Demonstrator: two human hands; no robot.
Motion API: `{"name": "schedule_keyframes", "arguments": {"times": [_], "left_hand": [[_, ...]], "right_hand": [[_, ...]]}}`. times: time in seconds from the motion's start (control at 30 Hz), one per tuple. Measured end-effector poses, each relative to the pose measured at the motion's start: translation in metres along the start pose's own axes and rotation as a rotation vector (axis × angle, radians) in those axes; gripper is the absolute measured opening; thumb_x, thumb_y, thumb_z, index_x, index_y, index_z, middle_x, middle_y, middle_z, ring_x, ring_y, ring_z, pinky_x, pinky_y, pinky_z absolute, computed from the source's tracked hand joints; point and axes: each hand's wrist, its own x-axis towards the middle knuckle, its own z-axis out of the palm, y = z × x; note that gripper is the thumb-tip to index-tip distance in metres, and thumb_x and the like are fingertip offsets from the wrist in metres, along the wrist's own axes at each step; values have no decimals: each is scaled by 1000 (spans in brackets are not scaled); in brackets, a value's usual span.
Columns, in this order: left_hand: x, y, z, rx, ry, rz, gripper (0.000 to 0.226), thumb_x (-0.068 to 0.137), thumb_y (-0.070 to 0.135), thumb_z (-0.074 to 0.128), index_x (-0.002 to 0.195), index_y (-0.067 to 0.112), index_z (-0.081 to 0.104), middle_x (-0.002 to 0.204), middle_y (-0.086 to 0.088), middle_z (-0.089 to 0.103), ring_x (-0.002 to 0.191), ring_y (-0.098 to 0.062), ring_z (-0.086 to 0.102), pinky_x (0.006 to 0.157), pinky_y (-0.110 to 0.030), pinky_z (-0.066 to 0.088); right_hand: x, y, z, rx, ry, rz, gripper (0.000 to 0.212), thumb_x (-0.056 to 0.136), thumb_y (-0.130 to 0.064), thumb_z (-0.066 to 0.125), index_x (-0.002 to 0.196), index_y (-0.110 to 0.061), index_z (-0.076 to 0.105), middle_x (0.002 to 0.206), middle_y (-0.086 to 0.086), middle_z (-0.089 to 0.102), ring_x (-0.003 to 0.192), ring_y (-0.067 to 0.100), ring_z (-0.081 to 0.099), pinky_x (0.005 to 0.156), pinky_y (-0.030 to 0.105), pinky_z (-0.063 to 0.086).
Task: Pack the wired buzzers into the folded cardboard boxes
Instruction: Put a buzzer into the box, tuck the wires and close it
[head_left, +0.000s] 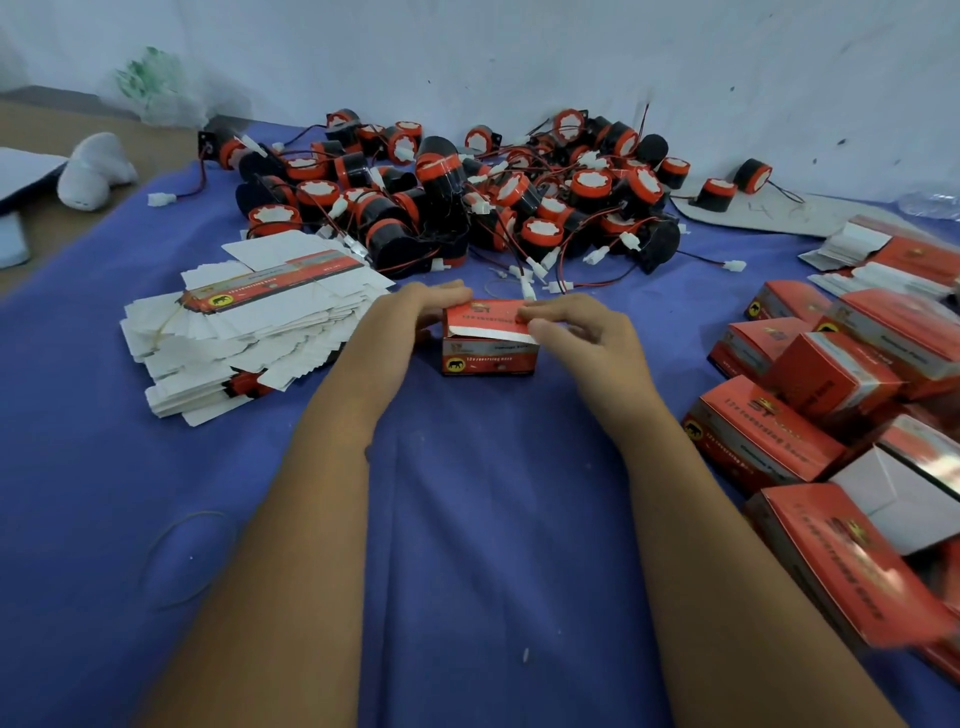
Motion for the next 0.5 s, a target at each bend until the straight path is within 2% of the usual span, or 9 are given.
{"name": "schedule_keyframes", "arguments": {"times": [0.03,0.1,0.2,0.27,0.37,0.5], "left_hand": [[-2,-3,-1,87,-38,43,34,97,24,60,131,19,60,122,7,61,101,-6,59,84,-17,47],[-11,-8,1,291,-20,229,46,92,26,67,137,27,55,140,19,48,120,3,47,94,-15,43],[-20,-13,-4,387,-52,304,52,89,32,70,138,37,52,153,23,34,136,0,34,111,-32,36],[-19,-11,-3,353,-65,315,44,89,28,71,128,44,57,153,17,36,139,-5,36,113,-37,38],[-20,-10,3,266,-12,376,39,87,16,73,110,45,64,148,7,46,137,-9,42,111,-39,42],[-21,-9,8,276,50,394,35,89,18,71,101,50,64,146,5,51,135,-7,44,111,-37,41]], "right_hand": [[0,0,-1,-74,-35,-12,15,91,-12,65,102,-21,71,114,-4,62,110,7,57,94,29,45],[1,1,-3,-134,-92,-19,22,88,-16,71,107,-27,69,116,-10,58,109,1,56,96,27,44],[1,0,-7,-111,-127,-18,30,85,-19,74,113,-26,68,119,-8,57,110,1,56,94,26,46],[2,0,-5,-171,-102,-54,33,84,-19,74,115,-27,67,113,-10,57,105,2,57,93,24,46],[3,0,2,-298,-17,-157,31,84,-19,74,115,-23,69,96,-13,53,90,0,54,86,15,43],[3,0,8,-383,50,-232,26,87,-20,72,112,-21,72,87,-12,50,80,3,52,76,10,41]]}}
